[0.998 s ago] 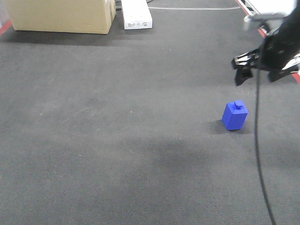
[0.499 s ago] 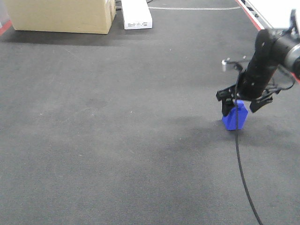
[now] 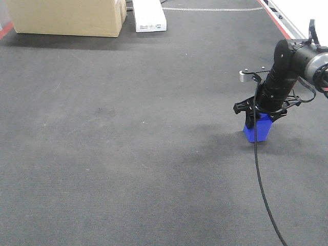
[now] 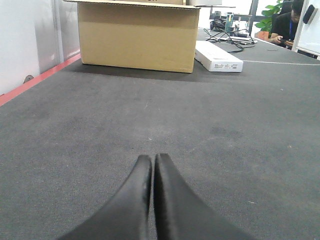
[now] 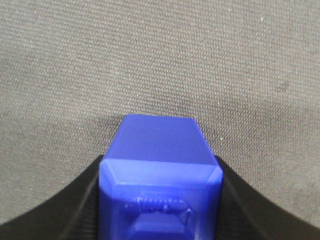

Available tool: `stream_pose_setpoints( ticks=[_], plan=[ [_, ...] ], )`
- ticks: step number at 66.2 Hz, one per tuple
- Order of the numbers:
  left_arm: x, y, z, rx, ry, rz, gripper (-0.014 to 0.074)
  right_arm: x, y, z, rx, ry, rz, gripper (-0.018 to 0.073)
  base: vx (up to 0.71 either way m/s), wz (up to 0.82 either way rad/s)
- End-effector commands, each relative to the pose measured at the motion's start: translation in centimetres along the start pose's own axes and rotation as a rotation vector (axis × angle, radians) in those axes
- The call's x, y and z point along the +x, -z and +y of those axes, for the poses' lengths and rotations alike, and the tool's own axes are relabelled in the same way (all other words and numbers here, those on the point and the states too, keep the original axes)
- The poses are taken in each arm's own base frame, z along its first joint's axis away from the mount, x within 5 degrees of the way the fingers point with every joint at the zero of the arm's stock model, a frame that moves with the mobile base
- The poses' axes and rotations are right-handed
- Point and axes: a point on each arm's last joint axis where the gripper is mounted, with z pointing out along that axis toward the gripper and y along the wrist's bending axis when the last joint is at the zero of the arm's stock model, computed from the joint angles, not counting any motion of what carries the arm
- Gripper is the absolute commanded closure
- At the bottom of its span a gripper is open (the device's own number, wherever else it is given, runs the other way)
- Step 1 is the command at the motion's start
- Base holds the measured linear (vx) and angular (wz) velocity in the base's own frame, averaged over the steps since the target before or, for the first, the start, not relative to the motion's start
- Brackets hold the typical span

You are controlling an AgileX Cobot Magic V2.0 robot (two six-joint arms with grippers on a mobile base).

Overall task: Pour parts from conveyor to right shelf
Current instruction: 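Close the right gripper on the blue block, then lift the blue block with the right gripper and retract it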

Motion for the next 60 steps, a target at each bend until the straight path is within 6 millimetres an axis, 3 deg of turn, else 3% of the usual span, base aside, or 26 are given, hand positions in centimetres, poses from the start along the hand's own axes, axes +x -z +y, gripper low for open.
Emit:
stream_pose_setpoints(
  ticks=[1,12,23,33,41,45,49,56,60],
  plan=[
    [-1.3,0.0,-0.3,0.026,0.003,-0.069,0.0603,-0.3,3.7,-0.3,0.027,0.02,-0.095,0.0575,0.0,0.0],
    [-1.3,0.0,-0.3,0.026,0.003,-0.069,0.0603,0.0,5.2,-0.1,0.029,0.014,-0.104,0.0566,0.0,0.0],
    [-1.3,0.0,-0.3,0.026,0.003,-0.069,0.0603,0.9,10.2,0.2,0.046,-0.002,-0.205,0.0564,0.0,0.0],
    [-1.3,0.0,-0.3,0.026,0.003,-0.069,0.0603,3.4,15.5,1.0,0.054,-0.005,-0.309,0.0564,0.0,0.0],
    [-1.3,0.0,-0.3,0.026,0.003,-0.069,0.0603,7.0,19.0,1.9,0.056,-0.009,-0.439,0.0564,0.0,0.0],
    [-1.3,0.0,-0.3,0.026,0.003,-0.069,0.0603,9.0,19.5,2.4,0.059,-0.012,-0.479,0.0564,0.0,0.0],
    [-1.3,0.0,-0.3,0.026,0.003,-0.069,0.0603,11.5,21.0,2.9,0.077,-0.014,-0.578,0.0564,0.0,0.0],
    [-1.3,0.0,-0.3,0.026,0.003,-0.069,0.0603,16.0,21.6,3.7,0.107,-0.019,-0.726,0.0564,0.0,0.0],
    [-1.3,0.0,-0.3,0.026,0.003,-0.069,0.0603,19.5,22.8,4.4,0.13,-0.019,-0.844,0.0564,0.0,0.0]
  ],
)
